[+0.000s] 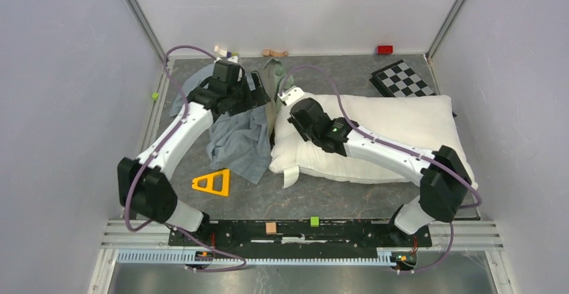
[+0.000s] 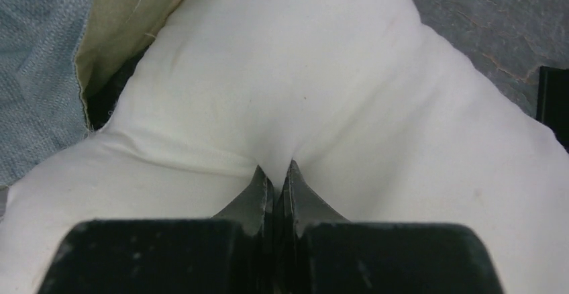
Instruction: Put the pillow into the pillowcase
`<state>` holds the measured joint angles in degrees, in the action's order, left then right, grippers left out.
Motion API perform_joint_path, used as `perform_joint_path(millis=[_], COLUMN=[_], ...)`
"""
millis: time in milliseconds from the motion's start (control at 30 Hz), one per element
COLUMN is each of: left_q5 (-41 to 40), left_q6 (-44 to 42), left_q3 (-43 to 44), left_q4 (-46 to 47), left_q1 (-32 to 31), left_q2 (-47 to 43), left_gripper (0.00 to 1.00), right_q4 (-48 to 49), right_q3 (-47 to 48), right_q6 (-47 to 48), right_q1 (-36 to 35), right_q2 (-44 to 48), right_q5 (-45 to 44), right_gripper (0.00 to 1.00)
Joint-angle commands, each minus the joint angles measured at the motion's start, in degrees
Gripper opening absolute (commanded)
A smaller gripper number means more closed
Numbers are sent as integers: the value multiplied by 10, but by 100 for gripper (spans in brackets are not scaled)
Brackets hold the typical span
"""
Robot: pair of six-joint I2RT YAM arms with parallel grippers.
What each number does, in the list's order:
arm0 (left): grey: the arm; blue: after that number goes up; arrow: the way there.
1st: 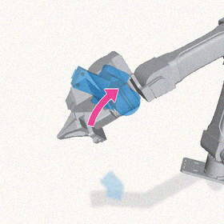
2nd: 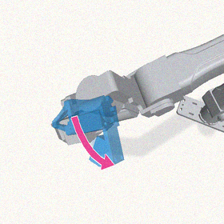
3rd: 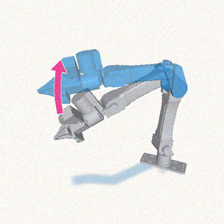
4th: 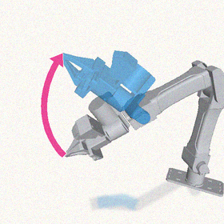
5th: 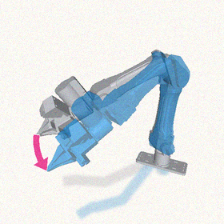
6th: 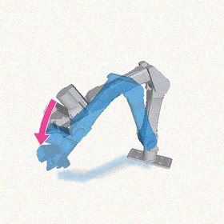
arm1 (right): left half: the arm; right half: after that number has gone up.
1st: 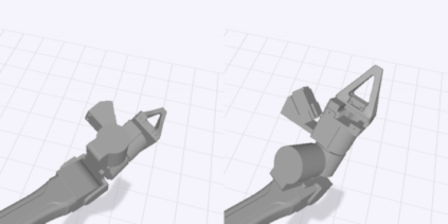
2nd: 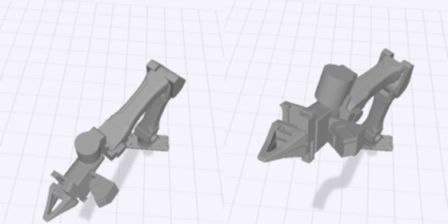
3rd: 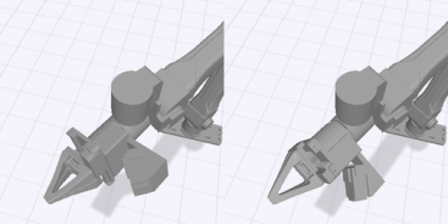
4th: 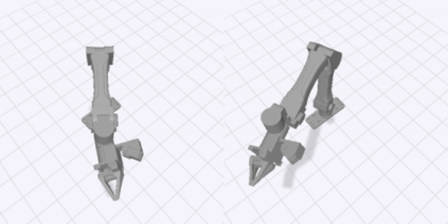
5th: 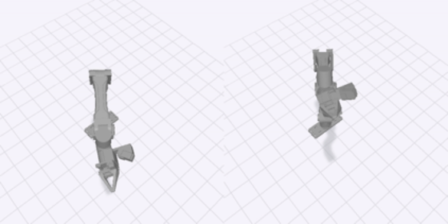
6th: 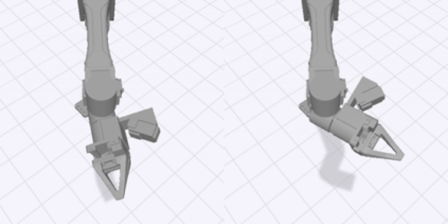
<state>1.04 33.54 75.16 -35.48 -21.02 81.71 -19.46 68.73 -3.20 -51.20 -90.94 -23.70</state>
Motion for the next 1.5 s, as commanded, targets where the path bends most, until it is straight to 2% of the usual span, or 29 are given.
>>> perform_joint_path(millis=[0,100,167,200,300,367,400,533,667,733,767,833,867,933,1033,1167,1267,1467], left_q5=[64,39,29,30,42,60,67,78,105,121,123,122,120,94,34,-143,-180,-208], left_q6=[33,37,40,42,48,51,50,55,91,94,91,83,79,64,43,29,21,-4], left_q3=[36,65,80,87,99,106,108,110,110,116,115,107,98,81,74,88,102,188], left_q4=[70,73,79,83,96,98,98,99,116,120,120,114,112,96,49,-37,-32,4], left_q1=[0,0,0,1,0,-6,-14,-88,-170,-198,-207,-217,-217,-216,-214,-202,-175,-158], left_q2=[85,148,182,196,219,224,221,199,231,258,265,260,249,213,160,140,174,289], left_gripper=[100,98,91,82,35,7,3,3,4,20,43,73,82,90,93,86,81,80], right_q4=[-41,-60,-71,-78,-94,-99,-100,-92,-74,-84,-86,-91,-91,-94,-100,-104,-106,-129], right_q3=[16,32,43,50,71,82,89,124,159,181,187,194,194,196,199,206,213,241], right_q6=[-54,-73,-83,-87,-96,-99,-99,-81,-41,-31,-27,-26,-26,-24,-24,-24,-24,-7], right_q1=[1,2,2,2,2,5,7,18,22,23,23,23,23,23,23,23,23,24], right_q2=[67,104,129,141,188,223,242,312,343,335,332,325,321,317,317,334,350,363], right_q5=[-38,-68,-87,-99,-152,-184,-200,-267,-306,-311,-309,-301,-297,-294,-294,-294,-289,-308], right_gripper=[0,0,0,0,0,0,0,0,0,0,0,0,0,0,0,0,0,0])
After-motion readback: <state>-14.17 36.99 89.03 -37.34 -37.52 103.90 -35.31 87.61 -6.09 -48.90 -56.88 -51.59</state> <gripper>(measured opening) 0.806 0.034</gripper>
